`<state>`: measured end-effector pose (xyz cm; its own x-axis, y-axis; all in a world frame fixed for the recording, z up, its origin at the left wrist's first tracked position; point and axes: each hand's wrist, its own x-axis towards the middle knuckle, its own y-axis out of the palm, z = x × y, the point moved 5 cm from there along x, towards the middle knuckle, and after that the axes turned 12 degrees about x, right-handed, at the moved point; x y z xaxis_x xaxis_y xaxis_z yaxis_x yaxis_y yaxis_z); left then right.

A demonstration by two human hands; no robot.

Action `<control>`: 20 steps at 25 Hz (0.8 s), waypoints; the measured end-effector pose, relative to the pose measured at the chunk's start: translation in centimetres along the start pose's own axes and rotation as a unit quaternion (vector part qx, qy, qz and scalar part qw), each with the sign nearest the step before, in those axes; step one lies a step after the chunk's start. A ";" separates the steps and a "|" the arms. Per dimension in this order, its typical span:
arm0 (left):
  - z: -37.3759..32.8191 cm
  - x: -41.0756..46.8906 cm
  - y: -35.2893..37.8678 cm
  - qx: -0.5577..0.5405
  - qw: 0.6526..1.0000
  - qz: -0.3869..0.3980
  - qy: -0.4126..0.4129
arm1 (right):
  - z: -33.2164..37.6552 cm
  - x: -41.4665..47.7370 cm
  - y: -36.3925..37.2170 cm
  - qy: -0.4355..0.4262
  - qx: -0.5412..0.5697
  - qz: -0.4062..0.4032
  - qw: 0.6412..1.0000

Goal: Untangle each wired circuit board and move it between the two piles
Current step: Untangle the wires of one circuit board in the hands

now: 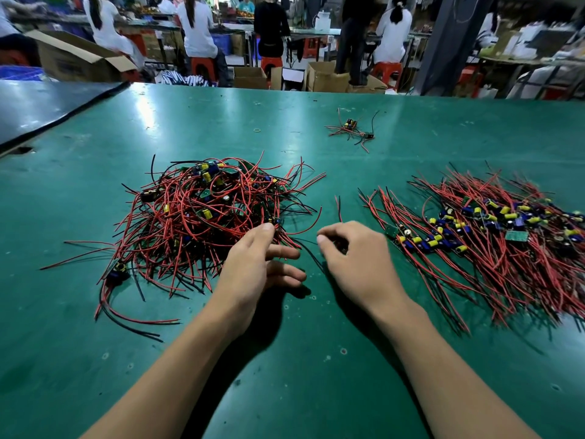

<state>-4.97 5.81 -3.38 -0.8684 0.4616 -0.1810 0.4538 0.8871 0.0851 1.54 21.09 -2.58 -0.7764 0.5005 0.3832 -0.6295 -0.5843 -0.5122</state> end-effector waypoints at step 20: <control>-1.0 0.3 -2.3 0.477 0.849 -0.165 0.157 | -0.9 -0.2 0.2 0.042 0.033 -0.011 0.998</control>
<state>-6.44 3.93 -2.62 -0.9220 0.3020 0.2423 0.0010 0.6276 -0.7785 1.67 21.46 -3.46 -0.7588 0.5637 0.3264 -0.6491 -0.6127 -0.4509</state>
